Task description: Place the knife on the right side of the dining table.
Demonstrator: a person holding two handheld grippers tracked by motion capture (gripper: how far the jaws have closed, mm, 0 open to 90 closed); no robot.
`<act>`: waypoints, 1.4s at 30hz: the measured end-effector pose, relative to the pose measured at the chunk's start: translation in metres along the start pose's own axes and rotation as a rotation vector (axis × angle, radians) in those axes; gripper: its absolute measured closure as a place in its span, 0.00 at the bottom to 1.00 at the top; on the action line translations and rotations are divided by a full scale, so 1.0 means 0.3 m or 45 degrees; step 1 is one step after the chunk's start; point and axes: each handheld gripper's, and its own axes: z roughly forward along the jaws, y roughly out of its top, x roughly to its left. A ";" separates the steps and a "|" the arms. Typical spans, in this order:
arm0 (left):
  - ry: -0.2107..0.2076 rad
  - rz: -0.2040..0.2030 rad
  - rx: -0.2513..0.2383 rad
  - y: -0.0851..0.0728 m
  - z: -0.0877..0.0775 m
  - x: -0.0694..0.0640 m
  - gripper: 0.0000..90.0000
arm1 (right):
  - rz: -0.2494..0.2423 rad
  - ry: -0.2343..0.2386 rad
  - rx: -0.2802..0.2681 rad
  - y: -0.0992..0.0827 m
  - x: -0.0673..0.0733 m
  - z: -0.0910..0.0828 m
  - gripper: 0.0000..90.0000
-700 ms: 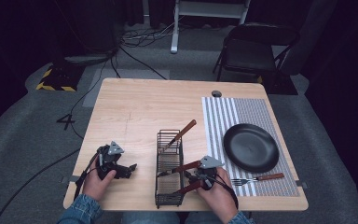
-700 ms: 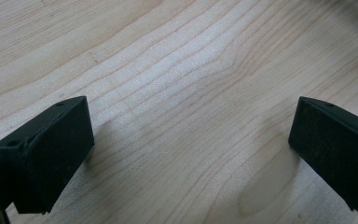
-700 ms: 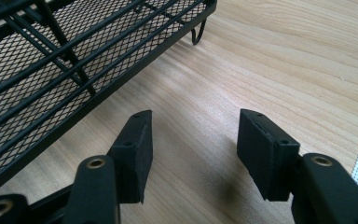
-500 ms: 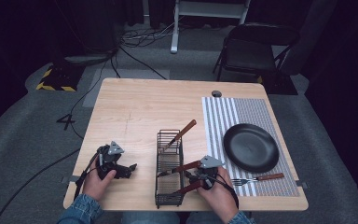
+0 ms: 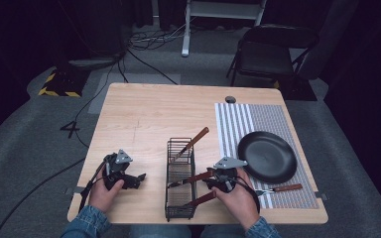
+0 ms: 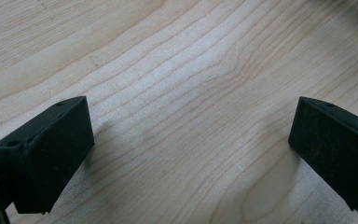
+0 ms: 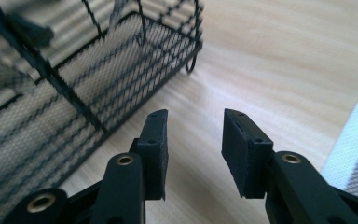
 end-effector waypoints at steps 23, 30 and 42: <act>0.015 -0.008 0.003 -0.002 -0.003 -0.004 0.00 | -0.006 0.097 -0.097 0.237 -0.084 -0.147 0.67; 0.016 -0.008 0.003 -0.002 -0.003 -0.004 0.00 | 0.035 0.139 -0.137 0.298 -0.099 -0.153 0.67; 0.015 -0.008 0.003 -0.002 -0.003 -0.004 0.00 | 0.052 0.133 -0.148 0.390 -0.104 -0.140 0.67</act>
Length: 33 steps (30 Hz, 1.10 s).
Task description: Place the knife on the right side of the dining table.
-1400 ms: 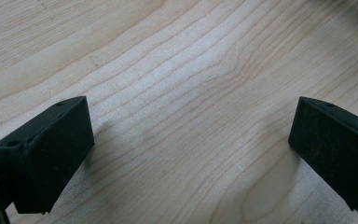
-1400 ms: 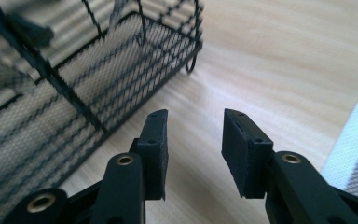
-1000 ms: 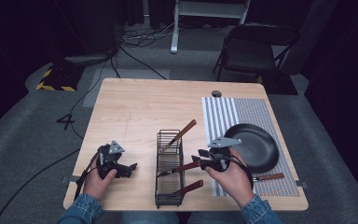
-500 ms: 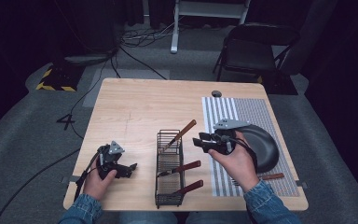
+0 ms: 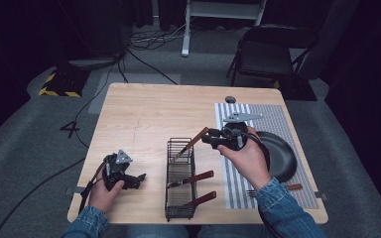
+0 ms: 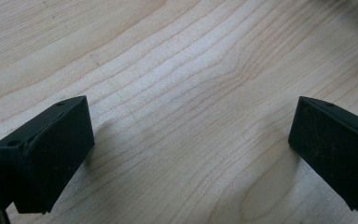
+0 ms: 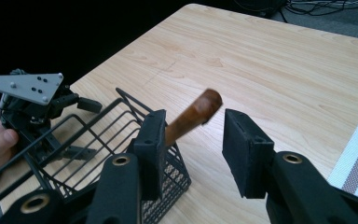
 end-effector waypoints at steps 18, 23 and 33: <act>0.000 0.000 0.000 0.000 0.000 0.000 0.00 | 0.136 0.152 0.005 0.045 -0.020 0.013 0.82; 0.000 0.000 0.000 0.000 0.000 0.000 0.00 | 0.067 0.207 -0.018 0.065 0.007 -0.012 0.89; 0.000 0.000 0.000 0.000 0.000 0.000 0.00 | -0.071 0.165 -0.047 0.123 0.062 -0.069 0.90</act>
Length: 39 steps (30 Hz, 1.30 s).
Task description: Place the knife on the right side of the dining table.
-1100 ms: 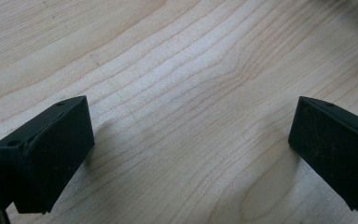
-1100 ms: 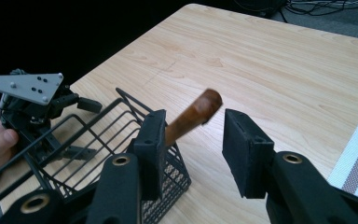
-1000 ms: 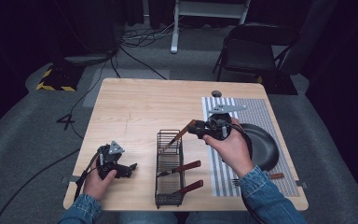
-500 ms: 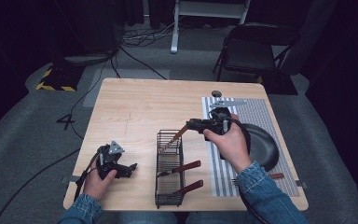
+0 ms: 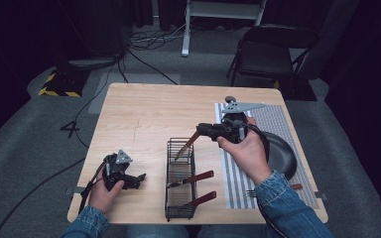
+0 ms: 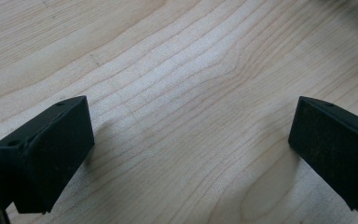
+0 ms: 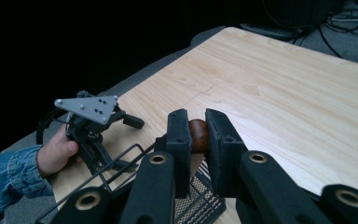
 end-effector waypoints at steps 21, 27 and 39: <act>0.003 0.005 -0.001 -0.002 -0.002 0.000 0.00 | -0.006 -0.057 -0.127 0.158 -0.005 -0.257 0.90; 0.004 0.007 -0.003 -0.001 -0.001 0.000 0.00 | -0.021 -0.078 -0.173 0.189 0.005 -0.314 0.90; 0.004 0.006 -0.003 -0.002 -0.001 0.000 0.00 | -0.022 -0.232 -0.190 0.217 -0.072 -0.396 0.90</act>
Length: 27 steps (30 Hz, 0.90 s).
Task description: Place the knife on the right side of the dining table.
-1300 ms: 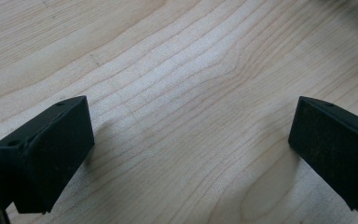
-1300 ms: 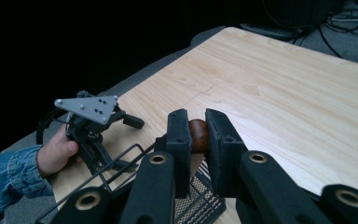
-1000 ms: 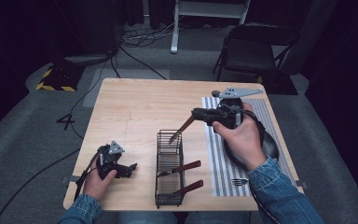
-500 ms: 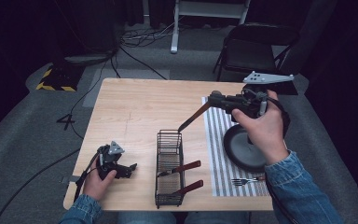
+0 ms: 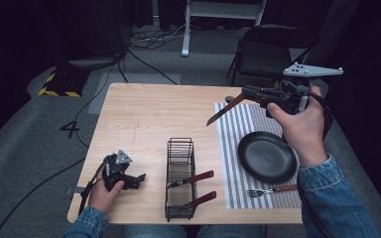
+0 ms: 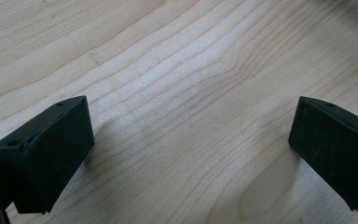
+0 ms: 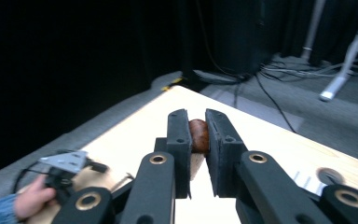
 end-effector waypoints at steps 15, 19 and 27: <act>-0.001 0.002 0.004 0.000 -0.001 0.000 0.00 | 0.023 -0.083 0.080 -0.023 -0.181 0.109 0.90; -0.001 0.002 0.004 0.000 -0.001 0.000 0.00 | 0.001 -0.095 0.103 -0.032 -0.222 0.153 0.90; -0.001 0.002 0.005 0.000 -0.001 0.001 0.00 | 0.032 -0.136 0.144 -0.105 -0.327 0.223 0.90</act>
